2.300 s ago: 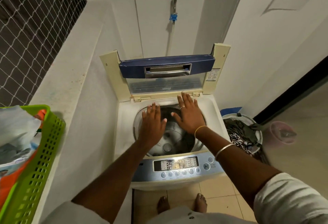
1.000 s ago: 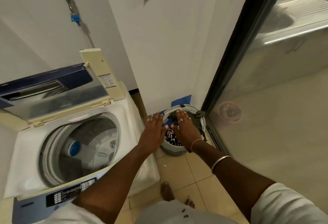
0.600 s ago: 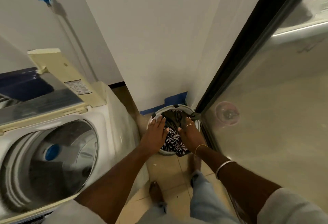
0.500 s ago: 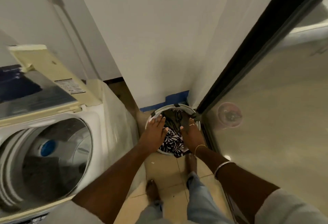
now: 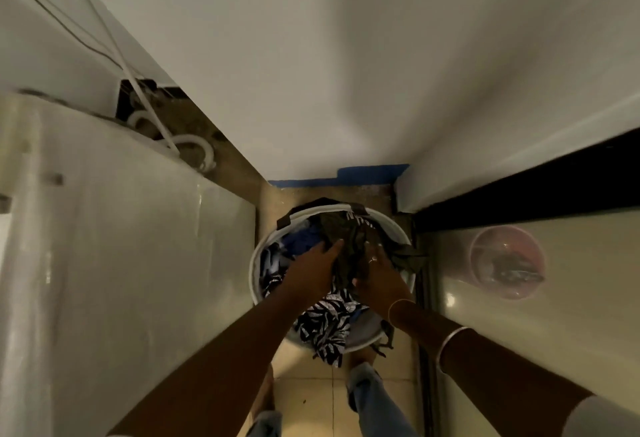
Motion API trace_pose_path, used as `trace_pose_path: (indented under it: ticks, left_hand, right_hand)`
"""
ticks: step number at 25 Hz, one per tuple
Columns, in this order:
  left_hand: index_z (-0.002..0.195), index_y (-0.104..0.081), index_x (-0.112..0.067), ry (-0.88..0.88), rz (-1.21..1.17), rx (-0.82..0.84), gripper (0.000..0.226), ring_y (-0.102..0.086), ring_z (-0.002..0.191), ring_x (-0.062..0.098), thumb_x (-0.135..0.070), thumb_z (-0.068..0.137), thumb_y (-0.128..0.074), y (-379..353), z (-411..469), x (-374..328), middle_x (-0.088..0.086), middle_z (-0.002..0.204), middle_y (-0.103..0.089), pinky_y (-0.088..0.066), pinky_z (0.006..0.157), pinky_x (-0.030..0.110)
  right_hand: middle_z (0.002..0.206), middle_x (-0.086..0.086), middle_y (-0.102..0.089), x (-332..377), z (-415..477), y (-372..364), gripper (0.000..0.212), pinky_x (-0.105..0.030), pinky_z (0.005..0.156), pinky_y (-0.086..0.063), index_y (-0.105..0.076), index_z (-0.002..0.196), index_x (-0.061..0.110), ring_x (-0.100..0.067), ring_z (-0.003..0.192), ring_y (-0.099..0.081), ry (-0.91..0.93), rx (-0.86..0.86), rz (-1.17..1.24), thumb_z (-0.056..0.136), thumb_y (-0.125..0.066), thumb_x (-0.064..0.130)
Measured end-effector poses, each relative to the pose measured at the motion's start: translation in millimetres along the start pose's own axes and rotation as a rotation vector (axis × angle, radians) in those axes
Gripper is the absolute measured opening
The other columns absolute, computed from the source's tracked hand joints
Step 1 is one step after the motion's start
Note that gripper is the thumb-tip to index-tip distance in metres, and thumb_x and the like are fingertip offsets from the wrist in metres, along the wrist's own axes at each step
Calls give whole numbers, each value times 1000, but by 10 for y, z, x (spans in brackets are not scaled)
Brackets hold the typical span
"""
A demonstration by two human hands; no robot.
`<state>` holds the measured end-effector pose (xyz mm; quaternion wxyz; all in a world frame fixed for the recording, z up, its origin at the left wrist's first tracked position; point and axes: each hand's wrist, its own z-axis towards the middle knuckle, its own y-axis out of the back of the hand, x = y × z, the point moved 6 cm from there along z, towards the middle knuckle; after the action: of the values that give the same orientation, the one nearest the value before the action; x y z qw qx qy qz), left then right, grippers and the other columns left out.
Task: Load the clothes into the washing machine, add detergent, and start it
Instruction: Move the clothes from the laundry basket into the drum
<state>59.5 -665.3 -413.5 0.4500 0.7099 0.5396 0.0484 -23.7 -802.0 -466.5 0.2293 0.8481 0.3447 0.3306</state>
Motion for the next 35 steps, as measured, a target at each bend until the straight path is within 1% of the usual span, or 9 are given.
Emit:
trace_pose_path:
  ticks: [4, 8, 12, 17, 21, 24, 29, 32, 35]
  left_hand:
    - [155, 2, -37, 62, 27, 70, 98, -42, 135, 41, -44, 86, -68, -422, 519, 110, 15, 160, -18, -45, 104, 55]
    - [158, 1, -25, 30, -62, 58, 104, -44, 133, 39, -37, 86, -73, -486, 559, 103, 18, 152, -35, -42, 107, 49]
    - [156, -14, -32, -38, -339, 48, 113, -45, 135, 28, -26, 69, -86, -236, 121, 24, 11, 150, -43, -40, 112, 45]
    - [120, -54, -44, 78, -944, -294, 45, -60, 118, 9, -31, 81, -71, 584, -953, -71, -9, 122, -66, -48, 104, 31]
    - [103, -66, -23, 130, -1320, -607, 25, -68, 101, 21, -3, 87, -64, 1402, -2123, 31, -5, 98, -73, -56, 81, 20]
    - [104, -69, -11, -15, -1540, -817, 27, -72, 95, 18, -7, 77, -71, 2083, -3120, 88, -2, 96, -77, -57, 77, 26]
    - [97, -67, 4, -119, -1601, -1247, 33, -69, 88, 26, -15, 70, -64, 2804, -4691, 881, 13, 92, -72, -56, 76, 35]
    - [91, -79, -12, -159, -1619, -1453, 29, -72, 91, 20, 7, 76, -62, 3060, -5503, 1446, 6, 94, -76, -57, 78, 30]
    - [111, -72, -9, 46, -1546, -1520, 26, -71, 102, 29, -6, 86, -69, 3032, -5867, 2108, 11, 109, -74, -59, 85, 37]
  right_hand:
    - [162, -17, -10, -231, 495, -248, 112, -48, 112, -38, 2, 157, 23, -38, 141, -33, -115, 40, -67, 75, -62, 64]
    - [129, -15, -60, -117, 450, -5, 37, -39, 99, -49, -58, 128, 11, -33, 115, -59, -121, -107, 33, 95, -57, 27]
    - [105, -4, -64, 332, -98, 310, 17, -45, 89, -54, -65, 100, 20, -26, 97, -64, -49, -213, 396, 84, -63, 15]
    - [107, 2, -61, 1520, -1148, 885, 27, -40, 91, -52, -61, 109, 23, -13, 102, -59, 403, -346, 580, 86, -64, 34]
    - [141, -8, -45, 2379, -1859, 1222, 70, -34, 108, -40, -46, 132, 11, -22, 132, -45, 622, -480, 580, 80, -71, 51]
    - [150, -2, -43, 3043, -2257, 1080, 101, -33, 109, -43, -26, 150, 6, -18, 137, -45, 706, -273, 625, 76, -74, 55]
    - [110, 12, -65, 4496, -3008, 702, 39, -34, 92, -56, -57, 121, 18, -2, 102, -64, 811, -124, 556, 87, -74, 27]
    - [115, 13, -62, 5573, -3342, 619, 39, -13, 93, -47, -56, 122, 19, 6, 108, -60, 922, -116, 755, 90, -64, -1]
    - [122, -7, -64, 6427, -3264, 336, 40, -31, 100, -47, -60, 124, 17, -18, 115, -61, 986, -173, 620, 85, -69, 10]
